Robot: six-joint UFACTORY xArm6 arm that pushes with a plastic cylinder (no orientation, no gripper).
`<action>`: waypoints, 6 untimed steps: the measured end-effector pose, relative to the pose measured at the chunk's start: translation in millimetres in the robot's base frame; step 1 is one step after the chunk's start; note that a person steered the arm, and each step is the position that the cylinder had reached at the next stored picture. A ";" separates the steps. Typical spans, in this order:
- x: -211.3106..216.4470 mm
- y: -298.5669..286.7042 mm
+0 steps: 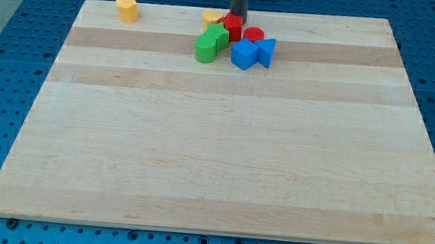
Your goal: Separate the yellow heart from the group of blocks
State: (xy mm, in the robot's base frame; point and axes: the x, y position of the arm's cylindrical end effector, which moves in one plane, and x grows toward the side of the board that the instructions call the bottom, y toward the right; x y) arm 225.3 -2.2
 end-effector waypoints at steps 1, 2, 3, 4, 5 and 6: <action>3.6 -17.5; 7.3 -30.4; 7.3 -49.5; 10.1 -64.9; 11.6 -67.5; 19.2 -86.1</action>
